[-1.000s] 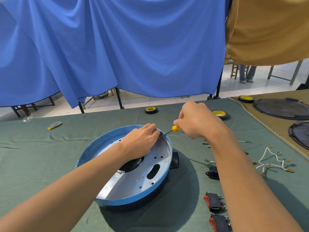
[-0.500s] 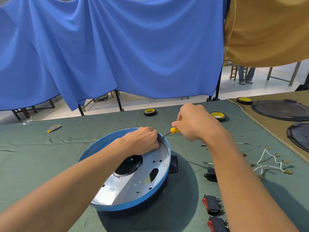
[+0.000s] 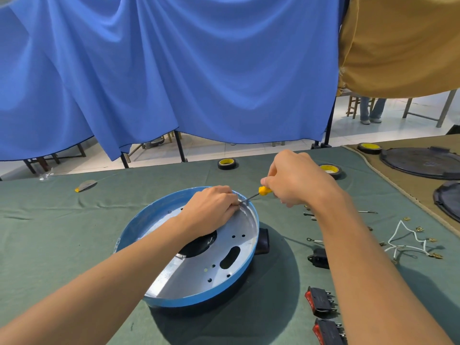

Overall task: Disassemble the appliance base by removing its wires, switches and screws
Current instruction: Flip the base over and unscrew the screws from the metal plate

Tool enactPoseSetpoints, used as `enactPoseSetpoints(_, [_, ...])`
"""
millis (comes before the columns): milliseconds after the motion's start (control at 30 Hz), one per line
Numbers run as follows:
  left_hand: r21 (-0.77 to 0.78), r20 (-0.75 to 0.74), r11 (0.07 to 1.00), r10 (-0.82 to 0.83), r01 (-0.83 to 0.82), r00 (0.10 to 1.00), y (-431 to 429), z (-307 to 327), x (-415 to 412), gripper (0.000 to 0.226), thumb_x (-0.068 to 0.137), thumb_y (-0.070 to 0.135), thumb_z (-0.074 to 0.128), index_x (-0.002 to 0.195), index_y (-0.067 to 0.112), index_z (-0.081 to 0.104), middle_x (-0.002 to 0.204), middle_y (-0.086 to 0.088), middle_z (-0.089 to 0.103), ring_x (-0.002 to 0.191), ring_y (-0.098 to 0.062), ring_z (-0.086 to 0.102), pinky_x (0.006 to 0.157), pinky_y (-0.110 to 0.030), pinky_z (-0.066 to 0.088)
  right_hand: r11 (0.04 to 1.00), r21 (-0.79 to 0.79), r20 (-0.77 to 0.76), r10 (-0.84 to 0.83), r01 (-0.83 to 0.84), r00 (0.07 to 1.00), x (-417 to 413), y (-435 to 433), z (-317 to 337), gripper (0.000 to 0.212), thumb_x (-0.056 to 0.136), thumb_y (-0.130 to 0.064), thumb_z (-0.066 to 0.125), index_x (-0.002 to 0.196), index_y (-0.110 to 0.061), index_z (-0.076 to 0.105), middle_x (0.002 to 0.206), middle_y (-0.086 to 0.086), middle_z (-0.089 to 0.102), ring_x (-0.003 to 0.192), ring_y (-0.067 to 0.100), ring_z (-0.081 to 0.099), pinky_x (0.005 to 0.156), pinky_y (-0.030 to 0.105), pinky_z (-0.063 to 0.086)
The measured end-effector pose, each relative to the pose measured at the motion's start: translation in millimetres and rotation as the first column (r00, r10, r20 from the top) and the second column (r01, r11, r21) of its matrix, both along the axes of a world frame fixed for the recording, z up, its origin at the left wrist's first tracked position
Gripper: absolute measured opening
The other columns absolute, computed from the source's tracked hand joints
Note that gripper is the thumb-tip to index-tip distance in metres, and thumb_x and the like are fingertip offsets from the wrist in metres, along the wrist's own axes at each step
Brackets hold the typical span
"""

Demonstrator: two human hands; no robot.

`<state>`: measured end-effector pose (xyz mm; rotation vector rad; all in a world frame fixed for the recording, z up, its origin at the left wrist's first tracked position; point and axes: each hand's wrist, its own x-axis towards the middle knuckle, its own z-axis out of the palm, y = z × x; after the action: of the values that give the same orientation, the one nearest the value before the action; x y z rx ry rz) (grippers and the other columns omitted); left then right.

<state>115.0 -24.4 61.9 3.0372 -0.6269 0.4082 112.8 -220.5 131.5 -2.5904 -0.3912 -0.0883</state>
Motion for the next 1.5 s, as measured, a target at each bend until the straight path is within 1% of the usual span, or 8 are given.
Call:
enactPoseSetpoints(233, [-0.072,-0.036,0.997,-0.034,0.032,0.999,6.0,3.4,-2.9,0.027,0.099,0.019,0.048,0.117,0.021,0.069,0.118,0.003,0.062,0.108,-0.015,0.055,0.093,-0.032,0.045,1.0,0.005,-0.01,-0.009,0.009,1.0,-0.4,-0.8,1.0,0.015,0.091,-0.014,0.058,0.089,-0.001,0.066,0.085,0.018,0.067,0.079,0.037,0.07,0.073,0.046,0.06])
enactPoseSetpoints(467, [0.259,0.032,0.965,-0.055,0.045,0.998,-1.0,-2.5,-2.2,0.03,0.1,0.019,0.037,0.122,0.009,0.054,0.114,-0.005,0.049,0.103,-0.019,0.041,0.087,-0.035,0.046,1.0,0.009,-0.011,-0.008,0.008,1.0,0.7,-0.1,-0.2,0.016,0.092,-0.016,0.058,0.088,-0.002,0.065,0.089,0.017,0.064,0.078,0.037,0.069,0.073,0.046,0.059])
enactPoseSetpoints(767, [0.444,-0.135,0.881,-0.113,0.163,0.984,-7.0,19.3,4.1,0.043,0.105,0.019,0.02,0.118,0.001,0.056,0.117,-0.012,0.056,0.105,-0.027,0.045,0.098,-0.038,0.034,1.0,0.02,-0.002,-0.008,0.008,1.0,1.6,-1.4,0.0,0.02,0.093,-0.019,0.058,0.09,-0.001,0.065,0.09,0.017,0.065,0.076,0.037,0.068,0.075,0.048,0.059])
enactPoseSetpoints(1000, [0.015,-0.046,0.996,-0.083,0.084,0.995,4.4,4.0,0.2,0.031,0.103,0.025,0.04,0.119,0.015,0.065,0.114,0.0,0.059,0.107,-0.016,0.05,0.093,-0.028,0.039,0.997,0.075,0.023,-0.021,0.02,1.0,0.7,2.7,1.6,0.016,0.087,-0.018,0.066,0.084,-0.002,0.069,0.082,0.017,0.068,0.082,0.035,0.068,0.074,0.044,0.058])
enactPoseSetpoints(1100, [-0.182,-0.037,0.983,-0.016,0.009,0.999,5.9,-3.6,-1.3,0.023,0.098,0.023,0.052,0.108,0.018,0.071,0.106,0.001,0.063,0.1,-0.016,0.055,0.09,-0.031,0.044,0.98,0.199,0.045,-0.022,0.013,0.999,-0.2,6.0,1.4,0.005,0.081,-0.013,0.075,0.08,-0.012,0.069,0.086,0.017,0.068,0.088,0.03,0.065,0.074,0.038,0.057])
enactPoseSetpoints(1267, [-0.393,-0.168,0.913,0.049,-0.112,0.985,5.9,-1.7,1.7,0.008,0.089,0.022,0.066,0.092,0.021,0.073,0.094,0.005,0.067,0.088,-0.014,0.059,0.083,-0.032,0.049,0.897,0.441,0.109,-0.015,-0.035,0.994,2.1,17.1,-1.6,0.021,0.08,-0.02,0.077,0.096,-0.019,0.064,0.085,0.002,0.064,0.099,0.029,0.061,0.082,0.042,0.054])
enactPoseSetpoints(1367, [-0.498,-0.231,0.855,0.032,-0.146,0.973,7.2,-0.7,1.7,0.007,0.086,0.019,0.07,0.084,0.025,0.071,0.088,0.005,0.07,0.085,-0.013,0.061,0.078,-0.024,0.049,0.915,0.387,0.157,0.058,-0.116,0.986,8.2,25.0,-4.7,0.018,0.087,-0.018,0.067,0.102,-0.02,0.058,0.079,-0.005,0.061,0.102,0.028,0.058,0.078,0.035,0.05])
enactPoseSetpoints(1500, [-0.538,-0.268,0.828,0.008,-0.157,0.963,11.1,-0.4,2.4,0.007,0.084,0.017,0.072,0.081,0.023,0.07,0.087,-0.002,0.071,0.086,-0.018,0.063,0.081,-0.032,0.051,0.948,0.255,0.166,0.149,-0.188,0.975,15.2,23.9,-3.6,0.02,0.091,-0.015,0.06,0.109,-0.02,0.052,0.084,-0.005,0.06,0.105,0.027,0.058,0.082,0.036,0.049])
